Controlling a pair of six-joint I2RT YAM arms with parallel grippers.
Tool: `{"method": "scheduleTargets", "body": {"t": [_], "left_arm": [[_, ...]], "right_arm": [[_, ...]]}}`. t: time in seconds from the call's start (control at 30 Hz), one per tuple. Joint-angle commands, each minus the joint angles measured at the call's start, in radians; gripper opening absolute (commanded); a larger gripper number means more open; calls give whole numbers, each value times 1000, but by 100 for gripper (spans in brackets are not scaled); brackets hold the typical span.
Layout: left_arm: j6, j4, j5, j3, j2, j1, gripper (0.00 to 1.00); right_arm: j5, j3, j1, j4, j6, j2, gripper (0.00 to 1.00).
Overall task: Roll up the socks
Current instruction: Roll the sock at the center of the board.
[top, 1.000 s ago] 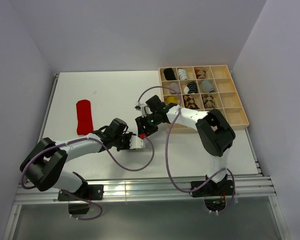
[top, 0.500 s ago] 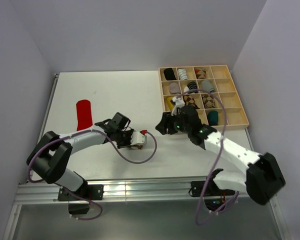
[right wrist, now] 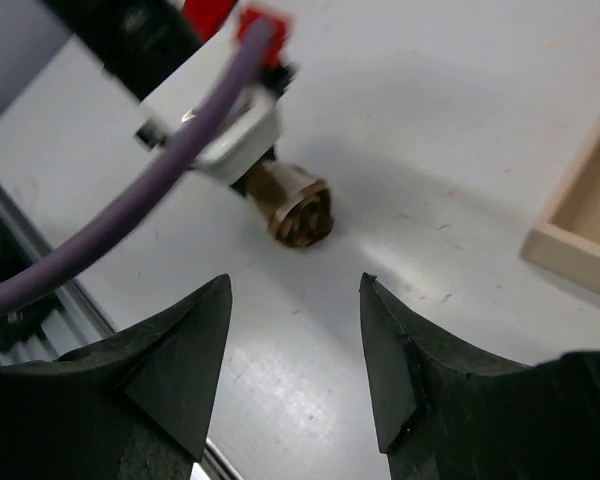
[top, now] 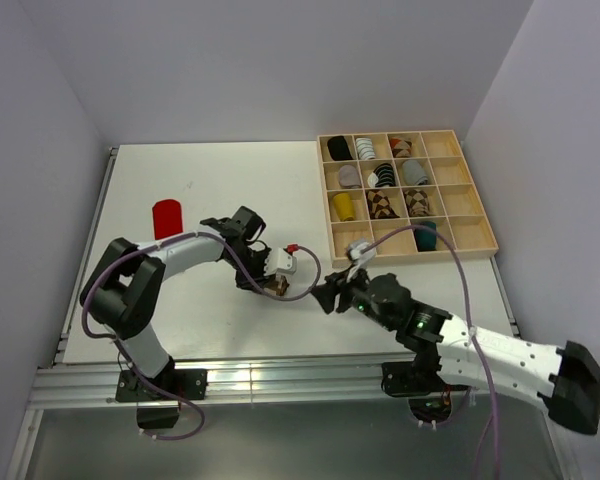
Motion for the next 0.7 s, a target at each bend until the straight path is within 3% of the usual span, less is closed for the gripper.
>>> {"method": "scheduleTargets", "body": {"t": [0.0,0.17,0.27,0.67], "left_arm": [[31,-167,21,-3,102,7,5],[46,-242,52,74,174,33,6],[57,-271,52,99,200,36,6],[77,-323,66,152,272,44,6]], "right_arm": [[220,83,161,15,-84,95,61],[404,169,386,6,-137,311,61],[454,262,440,-28,-186,459,61],[389,575,423,-160,-410,822,68]]}}
